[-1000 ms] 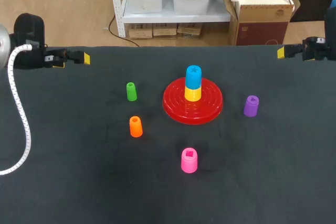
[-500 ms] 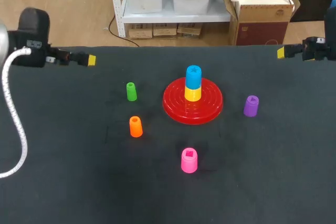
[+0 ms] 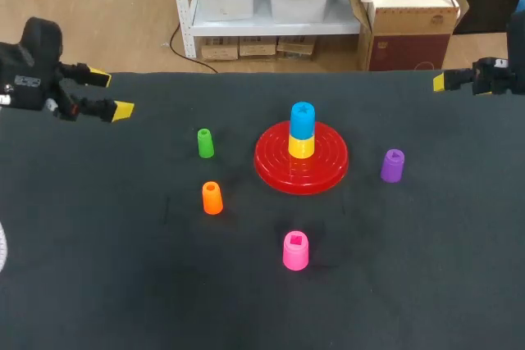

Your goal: Pick up and stack the cylinders on the red base in this order: pink,purple,orange,green

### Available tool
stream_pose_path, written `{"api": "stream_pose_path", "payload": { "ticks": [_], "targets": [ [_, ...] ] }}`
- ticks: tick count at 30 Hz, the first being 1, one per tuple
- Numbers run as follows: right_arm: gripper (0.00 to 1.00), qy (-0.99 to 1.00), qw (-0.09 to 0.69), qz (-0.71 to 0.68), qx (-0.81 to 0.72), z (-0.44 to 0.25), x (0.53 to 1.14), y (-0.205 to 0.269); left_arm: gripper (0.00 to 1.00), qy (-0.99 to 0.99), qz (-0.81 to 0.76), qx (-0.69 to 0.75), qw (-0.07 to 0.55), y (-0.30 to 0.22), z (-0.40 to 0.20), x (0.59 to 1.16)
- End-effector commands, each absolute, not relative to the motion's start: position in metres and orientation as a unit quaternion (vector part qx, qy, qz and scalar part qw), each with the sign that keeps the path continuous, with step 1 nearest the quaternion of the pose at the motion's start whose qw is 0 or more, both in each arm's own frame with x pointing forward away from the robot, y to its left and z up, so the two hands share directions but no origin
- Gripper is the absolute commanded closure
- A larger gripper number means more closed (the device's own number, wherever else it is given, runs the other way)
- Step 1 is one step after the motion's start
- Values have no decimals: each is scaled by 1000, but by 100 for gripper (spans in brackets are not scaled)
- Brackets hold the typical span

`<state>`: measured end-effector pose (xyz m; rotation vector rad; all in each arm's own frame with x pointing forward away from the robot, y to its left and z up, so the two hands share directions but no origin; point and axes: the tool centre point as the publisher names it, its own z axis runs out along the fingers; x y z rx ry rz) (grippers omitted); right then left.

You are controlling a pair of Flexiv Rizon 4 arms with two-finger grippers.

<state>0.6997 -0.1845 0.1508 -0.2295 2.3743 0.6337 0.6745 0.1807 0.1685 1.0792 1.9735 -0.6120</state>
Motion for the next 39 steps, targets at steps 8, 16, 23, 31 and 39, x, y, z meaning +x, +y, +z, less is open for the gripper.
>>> {"api": "stream_pose_path", "payload": {
  "ticks": [8, 16, 23, 31, 39],
  "targets": [
    [0, 908, 330, 243, -88, 150, 700, -185, 0, 620, -304, 620, 371, 197, 129, 696],
    [0, 908, 330, 243, -88, 150, 700, -185, 0, 636, -301, 607, 369, 204, 124, 701],
    [0, 908, 330, 243, -88, 150, 700, -185, 0, 639, -295, 607, 368, 206, 122, 702],
    [0, 908, 330, 243, -88, 150, 700, -185, 0, 645, -302, 600, 366, 207, 125, 704],
    [0, 908, 330, 243, -88, 150, 700, -185, 0, 655, -305, 587, 365, 206, 127, 704]
  ]
}}
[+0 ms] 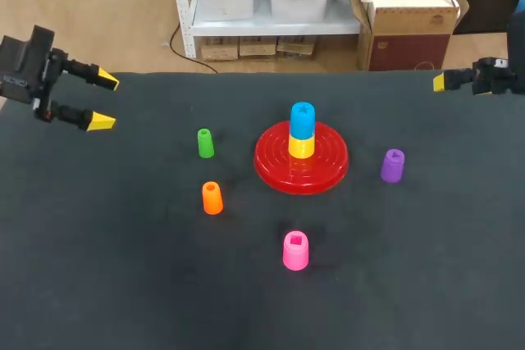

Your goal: Pick up and stack the cylinders on the red base in this order: pink,purple,orange,green

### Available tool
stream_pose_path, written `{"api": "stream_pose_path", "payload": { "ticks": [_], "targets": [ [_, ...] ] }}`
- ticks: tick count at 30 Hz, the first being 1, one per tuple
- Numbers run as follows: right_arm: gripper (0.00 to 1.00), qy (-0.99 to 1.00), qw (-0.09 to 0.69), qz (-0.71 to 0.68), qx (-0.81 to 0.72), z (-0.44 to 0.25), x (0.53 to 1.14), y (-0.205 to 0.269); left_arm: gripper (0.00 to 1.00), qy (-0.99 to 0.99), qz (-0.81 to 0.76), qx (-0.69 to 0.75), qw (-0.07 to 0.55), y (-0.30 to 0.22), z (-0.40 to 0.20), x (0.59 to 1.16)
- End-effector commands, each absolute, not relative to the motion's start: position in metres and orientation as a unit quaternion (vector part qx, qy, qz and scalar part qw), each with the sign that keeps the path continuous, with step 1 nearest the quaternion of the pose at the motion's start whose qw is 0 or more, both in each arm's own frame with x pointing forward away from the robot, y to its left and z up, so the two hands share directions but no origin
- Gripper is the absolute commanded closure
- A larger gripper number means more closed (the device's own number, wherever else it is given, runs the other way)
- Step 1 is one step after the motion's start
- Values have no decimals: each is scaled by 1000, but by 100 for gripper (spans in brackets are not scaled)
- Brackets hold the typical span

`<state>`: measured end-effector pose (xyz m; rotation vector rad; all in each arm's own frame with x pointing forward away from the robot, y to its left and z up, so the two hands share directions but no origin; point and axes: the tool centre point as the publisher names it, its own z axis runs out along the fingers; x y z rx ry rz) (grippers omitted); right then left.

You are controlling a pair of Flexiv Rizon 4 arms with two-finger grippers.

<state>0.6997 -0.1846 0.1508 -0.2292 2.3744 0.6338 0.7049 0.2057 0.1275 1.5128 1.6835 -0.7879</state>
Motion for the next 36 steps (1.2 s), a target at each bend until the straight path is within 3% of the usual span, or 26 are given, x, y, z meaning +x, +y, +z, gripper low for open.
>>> {"api": "stream_pose_path", "payload": {
  "ticks": [1, 21, 36],
  "targets": [
    [0, 908, 330, 243, -88, 150, 700, -185, 0, 655, -305, 587, 365, 206, 127, 704],
    [0, 908, 330, 243, -88, 150, 700, -185, 0, 655, -305, 587, 365, 206, 127, 704],
    [0, 924, 234, 161, -257, 134, 647, -2, 0, 655, -305, 587, 365, 206, 127, 704]
  ]
}}
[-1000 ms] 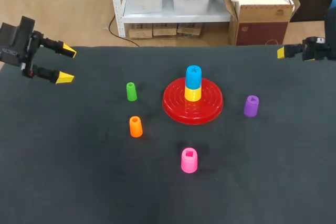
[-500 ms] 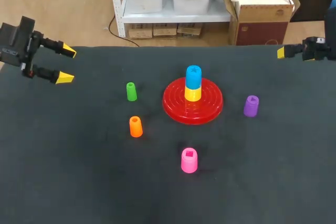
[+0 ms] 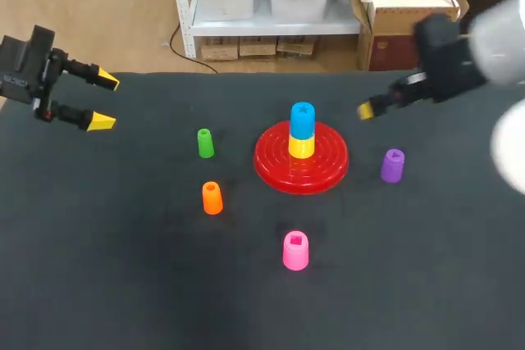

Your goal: Pick up and stack the cylinders on the red base in this order: pink,purple,orange,green

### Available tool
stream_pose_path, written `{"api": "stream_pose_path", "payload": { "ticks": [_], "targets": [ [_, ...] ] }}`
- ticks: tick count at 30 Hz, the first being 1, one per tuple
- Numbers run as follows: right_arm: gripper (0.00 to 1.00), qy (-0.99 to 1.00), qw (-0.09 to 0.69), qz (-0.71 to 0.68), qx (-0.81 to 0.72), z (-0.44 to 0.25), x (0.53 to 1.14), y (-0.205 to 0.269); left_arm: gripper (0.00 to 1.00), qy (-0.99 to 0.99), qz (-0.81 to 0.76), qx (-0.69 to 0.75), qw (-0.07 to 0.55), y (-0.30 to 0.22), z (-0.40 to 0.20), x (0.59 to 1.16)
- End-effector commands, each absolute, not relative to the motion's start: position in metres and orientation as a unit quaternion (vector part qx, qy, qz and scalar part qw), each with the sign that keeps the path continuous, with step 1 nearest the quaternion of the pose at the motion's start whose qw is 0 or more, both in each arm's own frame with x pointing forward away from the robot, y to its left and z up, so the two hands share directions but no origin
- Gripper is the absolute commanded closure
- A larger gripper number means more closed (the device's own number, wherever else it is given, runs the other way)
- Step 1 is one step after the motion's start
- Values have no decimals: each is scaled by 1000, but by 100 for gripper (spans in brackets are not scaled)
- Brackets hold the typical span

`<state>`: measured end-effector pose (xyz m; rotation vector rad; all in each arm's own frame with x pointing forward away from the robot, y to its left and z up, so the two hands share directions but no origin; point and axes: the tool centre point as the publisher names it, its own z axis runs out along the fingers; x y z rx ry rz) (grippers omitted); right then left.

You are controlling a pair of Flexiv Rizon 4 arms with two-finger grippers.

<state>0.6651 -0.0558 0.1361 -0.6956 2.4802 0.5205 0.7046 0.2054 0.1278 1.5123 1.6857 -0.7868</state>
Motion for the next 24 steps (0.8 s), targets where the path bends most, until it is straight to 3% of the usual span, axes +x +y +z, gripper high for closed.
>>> {"api": "stream_pose_path", "payload": {
  "ticks": [1, 7, 18, 24],
  "targets": [
    [0, 925, 226, 164, -258, 133, 640, 8, 0, 655, -305, 587, 365, 206, 127, 704],
    [0, 936, 178, 130, -275, 122, 600, 47, 0, 655, -305, 587, 365, 206, 127, 704],
    [0, 953, 132, 75, -264, 116, 541, 69, 0, 655, -305, 587, 365, 206, 127, 704],
    [0, 958, 159, 120, -205, 111, 526, 66, 0, 655, -305, 587, 365, 206, 127, 704]
  ]
}}
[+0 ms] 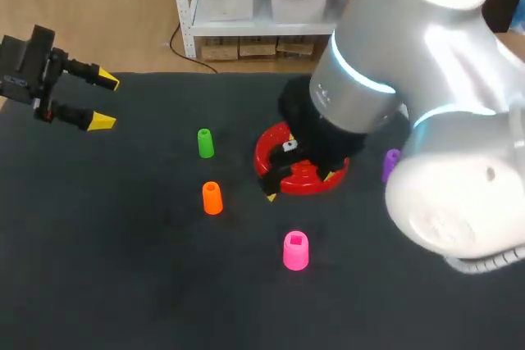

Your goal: Pick up and stack the cylinders on the red base in this order: pink,purple,orange,green

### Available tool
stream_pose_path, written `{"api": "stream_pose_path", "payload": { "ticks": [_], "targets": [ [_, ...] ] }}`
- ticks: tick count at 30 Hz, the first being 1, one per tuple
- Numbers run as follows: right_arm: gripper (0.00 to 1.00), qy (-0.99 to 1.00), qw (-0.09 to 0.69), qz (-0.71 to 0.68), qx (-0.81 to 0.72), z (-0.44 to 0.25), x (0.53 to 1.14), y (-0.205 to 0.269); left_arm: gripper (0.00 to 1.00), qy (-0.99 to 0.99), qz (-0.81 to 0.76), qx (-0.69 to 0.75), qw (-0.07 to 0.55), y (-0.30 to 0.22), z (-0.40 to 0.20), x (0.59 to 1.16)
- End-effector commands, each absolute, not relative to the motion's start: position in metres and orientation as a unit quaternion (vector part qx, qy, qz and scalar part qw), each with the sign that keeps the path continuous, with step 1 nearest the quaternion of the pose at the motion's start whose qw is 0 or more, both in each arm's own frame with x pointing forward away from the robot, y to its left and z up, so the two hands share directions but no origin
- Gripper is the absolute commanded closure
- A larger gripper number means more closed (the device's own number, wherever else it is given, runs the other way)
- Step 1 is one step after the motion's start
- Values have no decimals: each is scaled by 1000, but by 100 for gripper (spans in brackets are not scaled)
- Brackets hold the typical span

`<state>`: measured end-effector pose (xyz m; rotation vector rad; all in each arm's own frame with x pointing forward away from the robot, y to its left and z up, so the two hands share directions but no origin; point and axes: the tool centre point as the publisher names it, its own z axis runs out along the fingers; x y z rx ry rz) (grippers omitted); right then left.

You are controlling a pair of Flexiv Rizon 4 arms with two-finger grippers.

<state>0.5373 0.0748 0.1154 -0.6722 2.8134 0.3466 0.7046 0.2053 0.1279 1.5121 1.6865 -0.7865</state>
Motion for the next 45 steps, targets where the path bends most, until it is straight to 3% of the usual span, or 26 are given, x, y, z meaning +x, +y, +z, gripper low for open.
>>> {"api": "stream_pose_path", "payload": {
  "ticks": [1, 15, 35, 45],
  "targets": [
    [0, 958, 159, 120, -205, 111, 526, 66, 0, 655, -305, 587, 365, 206, 127, 704],
    [0, 958, 159, 120, -205, 111, 526, 66, 0, 655, -305, 587, 365, 206, 127, 704],
    [0, 973, 18, 45, -226, 53, 475, 94, 0, 655, -305, 587, 365, 206, 127, 704],
    [0, 983, 23, 12, -181, 46, 489, 85, 0, 655, -305, 587, 365, 206, 127, 704]
  ]
}}
